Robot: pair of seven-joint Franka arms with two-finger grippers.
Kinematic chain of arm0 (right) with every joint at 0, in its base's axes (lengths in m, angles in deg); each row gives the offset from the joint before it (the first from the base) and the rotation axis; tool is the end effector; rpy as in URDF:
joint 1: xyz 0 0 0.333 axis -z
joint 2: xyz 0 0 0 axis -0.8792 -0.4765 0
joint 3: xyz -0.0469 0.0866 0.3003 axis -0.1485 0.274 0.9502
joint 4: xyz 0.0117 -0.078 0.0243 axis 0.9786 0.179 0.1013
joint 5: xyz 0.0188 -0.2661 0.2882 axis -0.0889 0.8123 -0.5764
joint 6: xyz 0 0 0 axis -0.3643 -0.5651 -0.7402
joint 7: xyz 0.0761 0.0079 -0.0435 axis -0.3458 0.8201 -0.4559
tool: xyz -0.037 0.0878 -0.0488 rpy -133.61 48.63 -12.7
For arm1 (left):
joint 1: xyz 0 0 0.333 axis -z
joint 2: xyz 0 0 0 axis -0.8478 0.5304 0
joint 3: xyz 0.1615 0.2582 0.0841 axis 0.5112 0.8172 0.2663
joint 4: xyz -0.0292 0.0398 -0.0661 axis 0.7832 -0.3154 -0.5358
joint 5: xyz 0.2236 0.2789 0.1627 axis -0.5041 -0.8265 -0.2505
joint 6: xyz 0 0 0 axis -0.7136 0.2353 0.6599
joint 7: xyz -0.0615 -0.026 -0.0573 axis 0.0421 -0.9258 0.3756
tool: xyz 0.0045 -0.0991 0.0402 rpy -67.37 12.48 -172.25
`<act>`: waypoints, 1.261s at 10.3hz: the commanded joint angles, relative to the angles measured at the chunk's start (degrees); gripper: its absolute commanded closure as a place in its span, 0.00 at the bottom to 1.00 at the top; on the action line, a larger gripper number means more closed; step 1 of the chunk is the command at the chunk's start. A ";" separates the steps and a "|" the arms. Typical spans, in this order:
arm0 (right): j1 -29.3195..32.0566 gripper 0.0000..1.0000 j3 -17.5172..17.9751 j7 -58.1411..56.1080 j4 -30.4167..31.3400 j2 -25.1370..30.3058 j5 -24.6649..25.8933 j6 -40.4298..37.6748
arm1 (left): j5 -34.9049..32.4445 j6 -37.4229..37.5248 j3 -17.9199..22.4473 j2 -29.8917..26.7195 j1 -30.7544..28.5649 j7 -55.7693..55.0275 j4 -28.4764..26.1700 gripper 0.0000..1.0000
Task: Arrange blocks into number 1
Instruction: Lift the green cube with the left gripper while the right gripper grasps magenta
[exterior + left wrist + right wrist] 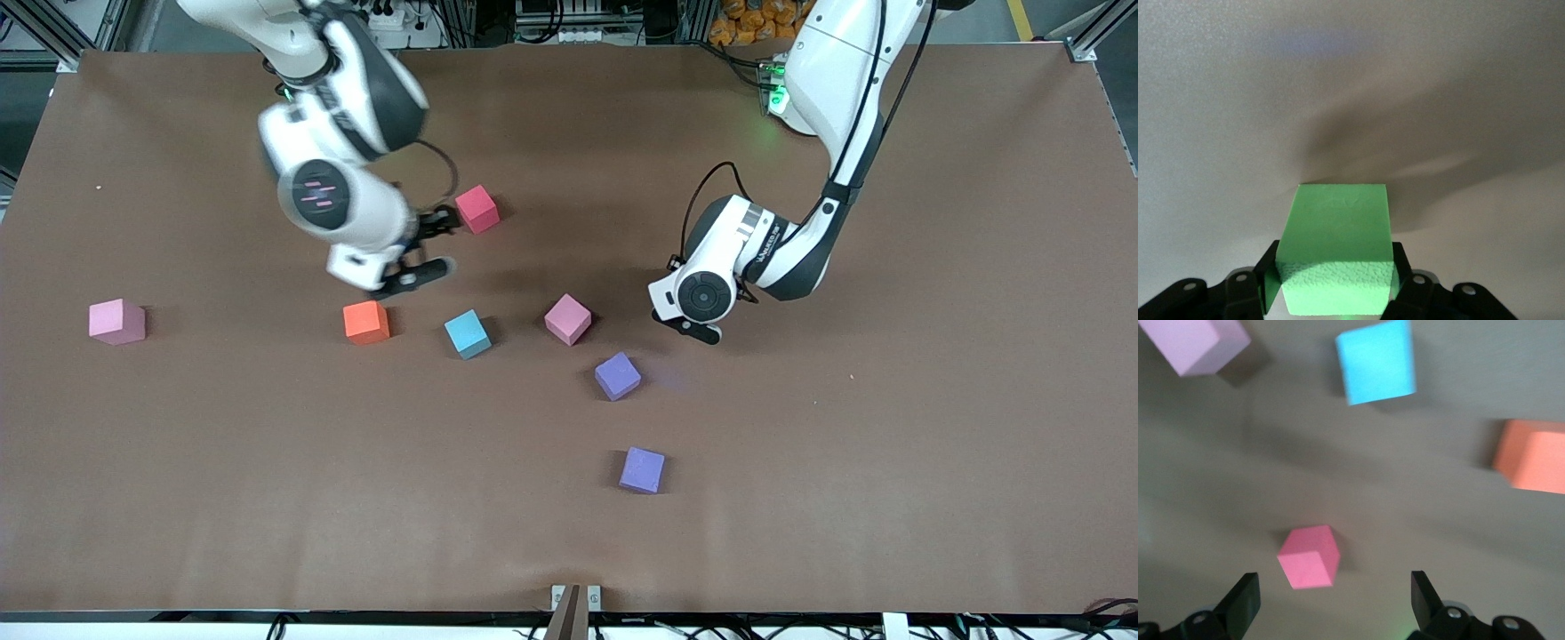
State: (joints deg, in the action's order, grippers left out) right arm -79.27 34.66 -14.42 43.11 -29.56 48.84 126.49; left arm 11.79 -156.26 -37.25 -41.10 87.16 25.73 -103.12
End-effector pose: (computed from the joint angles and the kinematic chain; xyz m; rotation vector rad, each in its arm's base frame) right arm 0.4607 0.3129 0.3434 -2.9767 -0.5232 0.4990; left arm 0.4897 -0.3168 0.1863 -2.8533 0.6560 0.7992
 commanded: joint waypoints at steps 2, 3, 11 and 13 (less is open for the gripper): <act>-3.35 0.00 3.30 4.82 10.01 -0.37 1.85 10.99 | -0.49 1.83 -0.04 -3.20 -1.06 0.11 0.27 0.33; -4.85 0.00 3.30 6.82 12.57 -0.99 2.29 14.86 | -0.31 4.02 0.13 -4.79 -1.58 0.11 0.79 0.33; -8.02 0.00 5.50 10.97 13.48 -5.82 11.52 15.34 | 9.79 7.39 0.22 -10.78 -4.23 -18.69 3.09 0.33; -8.02 0.00 5.50 10.97 13.56 -6.97 11.52 16.13 | 9.71 6.07 -0.04 -8.85 -0.91 -22.29 3.08 0.33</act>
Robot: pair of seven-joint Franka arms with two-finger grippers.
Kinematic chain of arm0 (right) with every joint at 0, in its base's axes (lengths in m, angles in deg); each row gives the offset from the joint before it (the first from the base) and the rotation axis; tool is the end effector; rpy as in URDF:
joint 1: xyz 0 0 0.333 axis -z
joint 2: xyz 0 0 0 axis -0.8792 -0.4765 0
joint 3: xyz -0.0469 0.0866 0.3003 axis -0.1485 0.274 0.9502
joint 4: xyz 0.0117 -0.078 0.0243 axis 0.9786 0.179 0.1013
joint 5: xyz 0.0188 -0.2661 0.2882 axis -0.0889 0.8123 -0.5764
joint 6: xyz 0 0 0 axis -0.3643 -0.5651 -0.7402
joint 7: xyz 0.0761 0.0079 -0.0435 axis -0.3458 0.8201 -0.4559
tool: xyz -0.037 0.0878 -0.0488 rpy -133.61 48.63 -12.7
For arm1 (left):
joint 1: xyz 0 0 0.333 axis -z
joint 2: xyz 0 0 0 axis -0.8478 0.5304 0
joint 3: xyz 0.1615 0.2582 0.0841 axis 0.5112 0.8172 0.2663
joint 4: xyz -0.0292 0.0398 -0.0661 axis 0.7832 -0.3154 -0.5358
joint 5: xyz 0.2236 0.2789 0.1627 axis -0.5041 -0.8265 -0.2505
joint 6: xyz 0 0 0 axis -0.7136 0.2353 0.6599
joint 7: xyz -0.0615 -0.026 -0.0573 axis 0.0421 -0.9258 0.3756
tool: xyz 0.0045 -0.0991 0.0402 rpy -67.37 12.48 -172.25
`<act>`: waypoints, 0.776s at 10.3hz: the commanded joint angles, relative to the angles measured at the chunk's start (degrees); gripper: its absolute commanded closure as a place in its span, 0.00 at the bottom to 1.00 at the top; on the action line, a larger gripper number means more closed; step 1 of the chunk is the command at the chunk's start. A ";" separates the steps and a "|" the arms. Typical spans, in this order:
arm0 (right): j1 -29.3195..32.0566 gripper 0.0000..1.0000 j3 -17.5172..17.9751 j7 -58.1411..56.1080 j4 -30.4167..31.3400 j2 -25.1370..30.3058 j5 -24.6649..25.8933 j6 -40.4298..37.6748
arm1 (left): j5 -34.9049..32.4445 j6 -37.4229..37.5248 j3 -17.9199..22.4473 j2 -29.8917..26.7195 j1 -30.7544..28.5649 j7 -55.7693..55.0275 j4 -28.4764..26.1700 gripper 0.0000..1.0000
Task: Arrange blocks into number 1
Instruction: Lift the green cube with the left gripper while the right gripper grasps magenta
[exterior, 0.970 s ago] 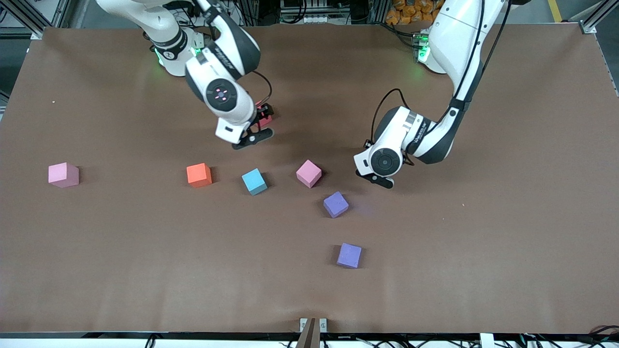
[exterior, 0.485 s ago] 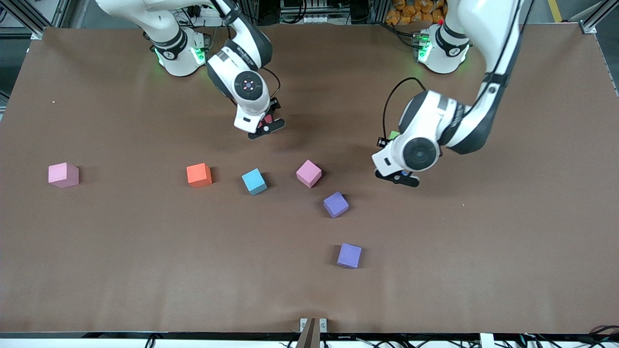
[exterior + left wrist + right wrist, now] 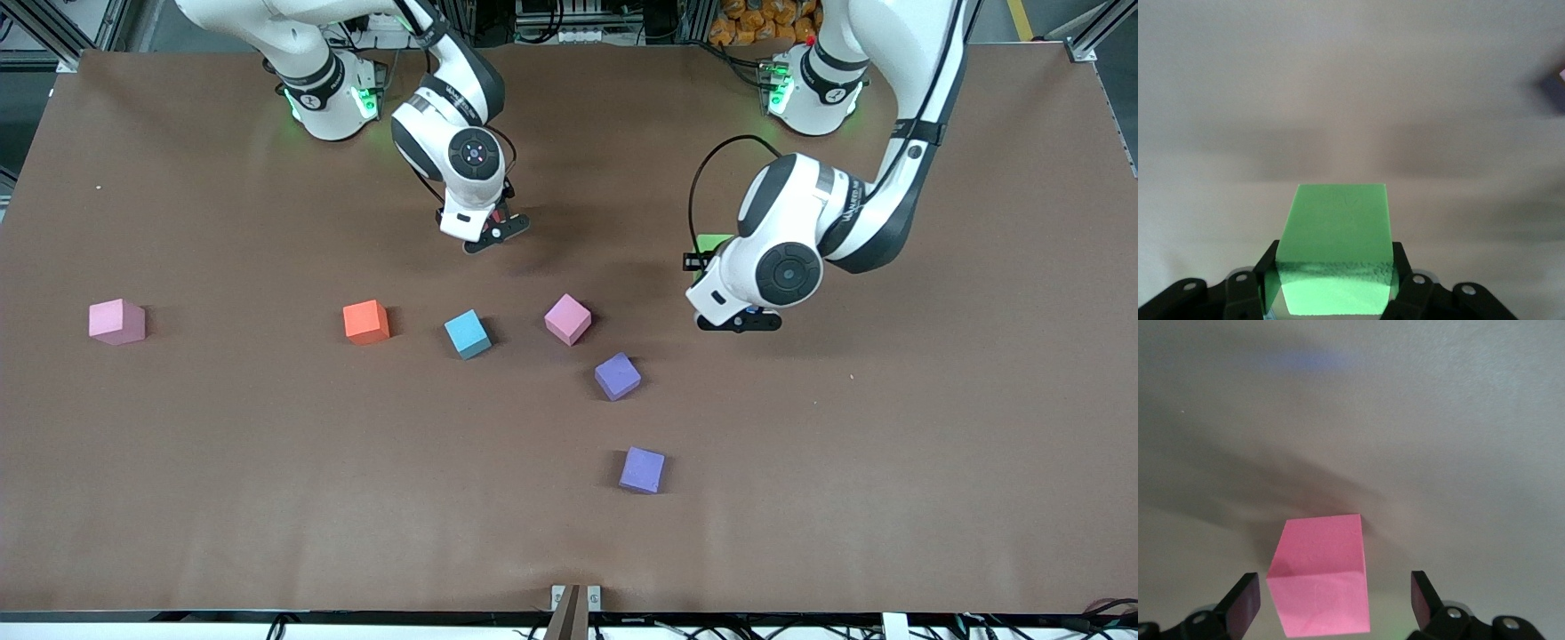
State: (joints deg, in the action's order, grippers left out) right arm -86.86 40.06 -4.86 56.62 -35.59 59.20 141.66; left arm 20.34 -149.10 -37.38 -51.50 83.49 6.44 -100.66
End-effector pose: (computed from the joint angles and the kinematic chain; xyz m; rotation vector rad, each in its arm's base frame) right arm 0.3451 0.3679 0.2174 2.9024 0.7420 -0.5050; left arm 0.5143 -0.3037 0.3076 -3.0345 0.0056 0.7478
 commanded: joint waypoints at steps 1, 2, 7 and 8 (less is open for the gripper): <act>-0.52 0.00 0.09 1.42 0.05 -1.37 1.25 1.05 | 1.24 -2.14 0.01 2.08 3.74 -4.93 0.54 0.33; -0.78 0.00 0.09 1.42 0.05 -1.72 1.25 1.83 | 1.67 -3.28 -0.08 2.69 5.31 -6.26 0.54 0.33; -0.88 0.71 0.09 1.51 1.55 -2.25 2.92 2.46 | 2.38 -6.10 -1.56 4.72 7.17 -5.49 0.19 0.33; -0.79 0.98 0.18 2.81 1.46 -2.16 2.48 2.19 | 2.38 -6.10 -2.53 5.59 7.26 -5.13 0.36 0.34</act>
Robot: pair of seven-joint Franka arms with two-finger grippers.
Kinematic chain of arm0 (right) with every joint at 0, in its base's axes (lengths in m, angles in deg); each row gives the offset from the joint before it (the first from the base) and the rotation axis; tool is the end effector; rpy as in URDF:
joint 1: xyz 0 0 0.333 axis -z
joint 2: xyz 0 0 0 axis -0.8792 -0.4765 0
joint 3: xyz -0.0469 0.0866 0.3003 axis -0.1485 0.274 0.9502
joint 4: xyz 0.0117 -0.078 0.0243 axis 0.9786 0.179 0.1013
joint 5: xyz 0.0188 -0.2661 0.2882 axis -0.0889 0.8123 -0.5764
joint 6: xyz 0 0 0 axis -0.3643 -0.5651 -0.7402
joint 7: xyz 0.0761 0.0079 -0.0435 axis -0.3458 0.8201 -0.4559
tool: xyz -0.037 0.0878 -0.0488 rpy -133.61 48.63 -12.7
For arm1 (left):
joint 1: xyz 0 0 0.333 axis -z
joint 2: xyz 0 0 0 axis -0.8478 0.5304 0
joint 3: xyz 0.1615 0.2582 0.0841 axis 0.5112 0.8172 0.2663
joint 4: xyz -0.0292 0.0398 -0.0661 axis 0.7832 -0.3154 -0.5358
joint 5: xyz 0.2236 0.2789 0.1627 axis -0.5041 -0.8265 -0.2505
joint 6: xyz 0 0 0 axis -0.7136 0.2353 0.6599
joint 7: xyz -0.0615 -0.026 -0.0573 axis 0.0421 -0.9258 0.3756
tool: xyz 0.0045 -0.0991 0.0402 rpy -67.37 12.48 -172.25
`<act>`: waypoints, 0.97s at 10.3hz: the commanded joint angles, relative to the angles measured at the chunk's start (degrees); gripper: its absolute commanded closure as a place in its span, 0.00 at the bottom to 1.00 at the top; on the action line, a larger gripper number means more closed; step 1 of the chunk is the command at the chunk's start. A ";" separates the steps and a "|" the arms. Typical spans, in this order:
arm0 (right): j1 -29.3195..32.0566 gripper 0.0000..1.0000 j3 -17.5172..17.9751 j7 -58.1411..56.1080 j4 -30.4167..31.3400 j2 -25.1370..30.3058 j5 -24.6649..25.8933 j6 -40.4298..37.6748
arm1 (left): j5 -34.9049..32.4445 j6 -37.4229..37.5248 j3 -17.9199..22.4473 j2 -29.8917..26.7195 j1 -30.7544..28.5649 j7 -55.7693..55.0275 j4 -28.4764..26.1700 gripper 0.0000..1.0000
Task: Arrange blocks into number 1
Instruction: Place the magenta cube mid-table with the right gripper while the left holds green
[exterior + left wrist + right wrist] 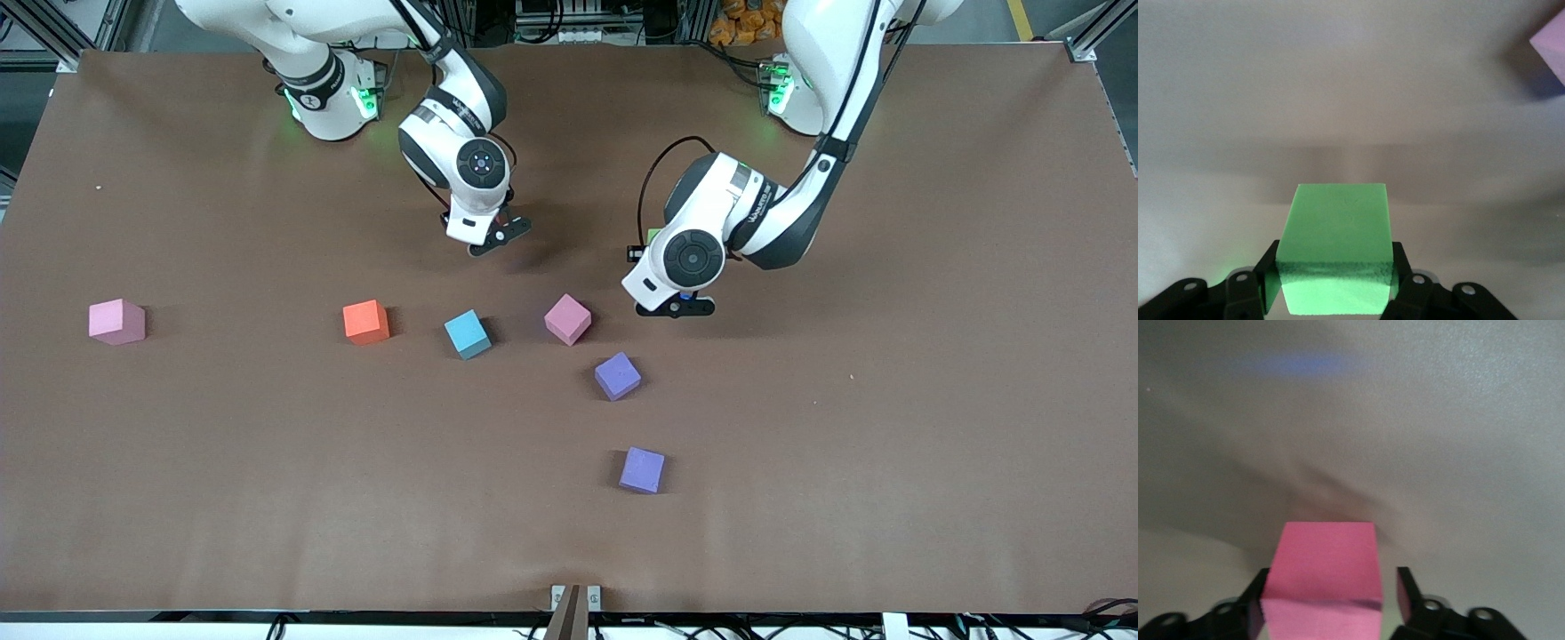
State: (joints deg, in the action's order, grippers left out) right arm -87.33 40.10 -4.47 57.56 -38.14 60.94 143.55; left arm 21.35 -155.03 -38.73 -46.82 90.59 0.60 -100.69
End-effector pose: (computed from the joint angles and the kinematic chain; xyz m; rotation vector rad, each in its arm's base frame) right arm 0.3354 0.3666 0.1928 2.8714 0.7725 -0.5271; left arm 0.4729 -0.3807 0.2628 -3.0116 0.0341 0.7260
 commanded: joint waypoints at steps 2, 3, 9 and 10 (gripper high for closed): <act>-0.40 1.00 1.20 11.09 0.17 0.30 -1.00 0.21 | 1.38 -0.88 -1.89 0.57 -0.80 0.28 0.82 0.34; -0.31 1.00 2.16 12.87 -0.36 0.38 -6.67 0.12 | 2.16 -0.88 -1.98 0.22 -0.37 -0.51 1.00 0.34; -3.11 1.00 6.30 25.96 -7.90 -2.15 -13.58 0.65 | 5.24 -4.83 -2.16 1.35 6.22 -8.69 0.92 0.35; -4.60 1.00 6.30 27.47 -10.27 -4.34 -13.32 0.82 | 5.59 -4.74 -2.16 1.36 5.96 -7.38 0.83 0.35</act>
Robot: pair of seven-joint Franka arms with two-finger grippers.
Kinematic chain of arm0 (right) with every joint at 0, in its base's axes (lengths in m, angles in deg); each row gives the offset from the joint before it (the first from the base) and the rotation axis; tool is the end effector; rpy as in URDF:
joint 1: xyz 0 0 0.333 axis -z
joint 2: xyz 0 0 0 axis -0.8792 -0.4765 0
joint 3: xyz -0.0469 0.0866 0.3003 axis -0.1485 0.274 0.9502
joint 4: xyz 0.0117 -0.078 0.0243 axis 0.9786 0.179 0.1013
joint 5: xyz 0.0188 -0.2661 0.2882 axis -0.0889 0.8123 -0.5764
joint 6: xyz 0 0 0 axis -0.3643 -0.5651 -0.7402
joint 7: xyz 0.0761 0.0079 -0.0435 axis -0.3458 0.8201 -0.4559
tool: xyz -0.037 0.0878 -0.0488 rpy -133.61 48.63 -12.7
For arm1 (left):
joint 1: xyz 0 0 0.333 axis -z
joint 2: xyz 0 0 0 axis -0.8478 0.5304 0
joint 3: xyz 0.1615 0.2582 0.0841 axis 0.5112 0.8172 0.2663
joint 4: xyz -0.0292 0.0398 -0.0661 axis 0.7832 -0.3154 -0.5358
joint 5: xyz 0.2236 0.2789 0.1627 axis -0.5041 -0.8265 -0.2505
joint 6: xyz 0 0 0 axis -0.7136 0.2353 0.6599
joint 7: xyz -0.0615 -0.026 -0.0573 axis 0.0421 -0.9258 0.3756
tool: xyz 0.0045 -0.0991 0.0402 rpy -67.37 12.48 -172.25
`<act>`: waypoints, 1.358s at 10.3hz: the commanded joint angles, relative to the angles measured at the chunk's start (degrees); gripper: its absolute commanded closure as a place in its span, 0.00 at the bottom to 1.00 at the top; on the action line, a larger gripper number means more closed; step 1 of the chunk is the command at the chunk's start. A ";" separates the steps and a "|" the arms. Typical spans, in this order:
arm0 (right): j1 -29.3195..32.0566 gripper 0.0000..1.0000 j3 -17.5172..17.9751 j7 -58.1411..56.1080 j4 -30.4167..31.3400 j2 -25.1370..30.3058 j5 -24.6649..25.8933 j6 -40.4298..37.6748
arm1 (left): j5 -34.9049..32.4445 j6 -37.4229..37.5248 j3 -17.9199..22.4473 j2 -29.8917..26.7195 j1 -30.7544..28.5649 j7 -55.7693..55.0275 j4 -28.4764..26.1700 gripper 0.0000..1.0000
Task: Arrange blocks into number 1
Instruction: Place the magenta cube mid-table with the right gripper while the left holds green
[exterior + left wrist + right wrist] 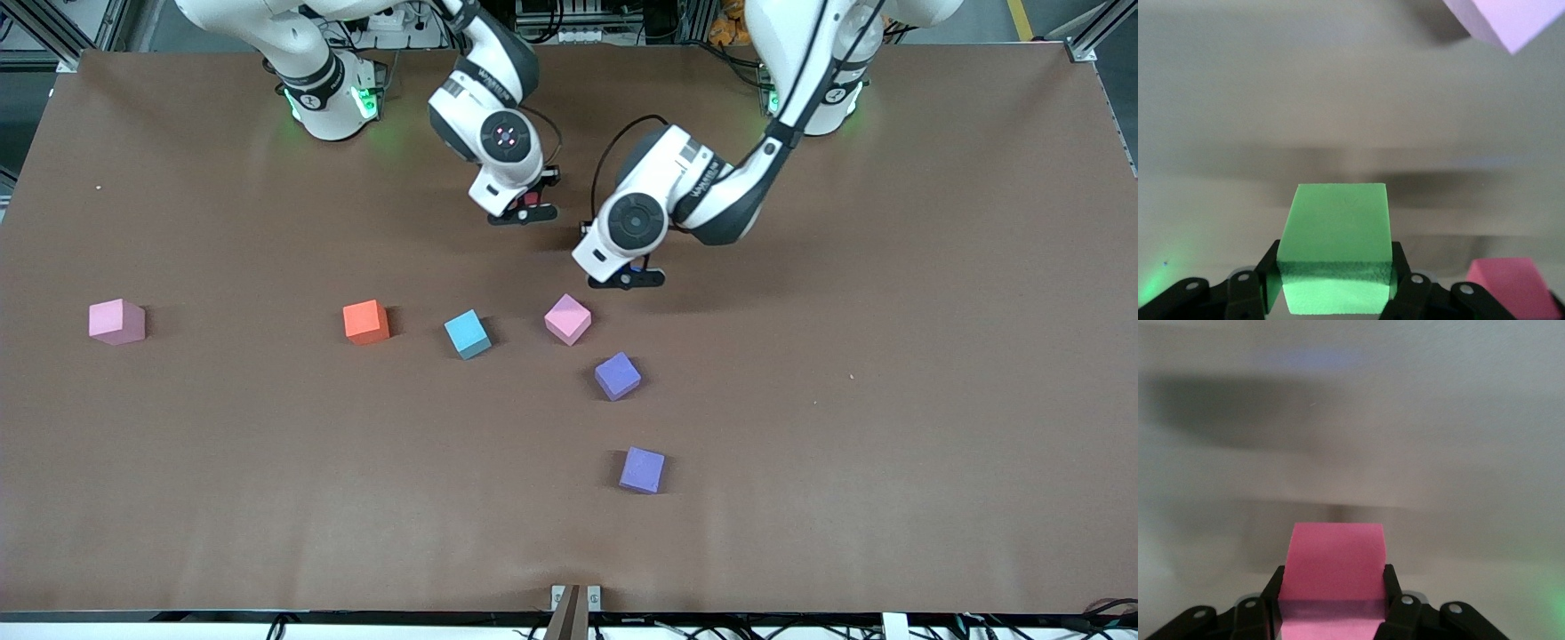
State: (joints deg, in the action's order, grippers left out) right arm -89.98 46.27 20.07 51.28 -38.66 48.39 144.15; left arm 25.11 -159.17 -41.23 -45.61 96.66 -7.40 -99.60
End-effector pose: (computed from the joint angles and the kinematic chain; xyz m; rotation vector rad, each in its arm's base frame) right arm 0.3000 0.4522 0.2354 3.0806 0.1295 -0.5793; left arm 0.4209 -0.4579 0.2629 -3.0522 -0.0165 0.7148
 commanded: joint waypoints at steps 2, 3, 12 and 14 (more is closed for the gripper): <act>-3.46 1.00 0.04 3.99 -5.24 -6.04 -0.33 3.29 | 1.31 -0.61 0.42 0.06 -0.63 3.87 -0.53 0.35; -3.81 1.00 0.04 4.00 -5.24 -6.74 -0.33 3.91 | 0.87 -0.52 0.68 0.06 -1.24 7.01 -0.44 0.35; -3.64 0.00 -0.58 7.07 -8.05 -8.87 3.98 0.95 | -3.79 0.01 1.13 -0.12 -7.66 13.20 0.09 0.35; -0.67 0.00 -0.49 7.25 -8.93 -3.09 3.63 -4.49 | -3.88 0.01 1.13 -0.12 -7.57 13.20 0.09 0.35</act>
State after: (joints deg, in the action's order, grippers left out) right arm -93.22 45.36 25.72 42.97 -46.83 51.25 144.15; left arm 22.28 -159.44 -39.93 -45.21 89.31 5.03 -99.49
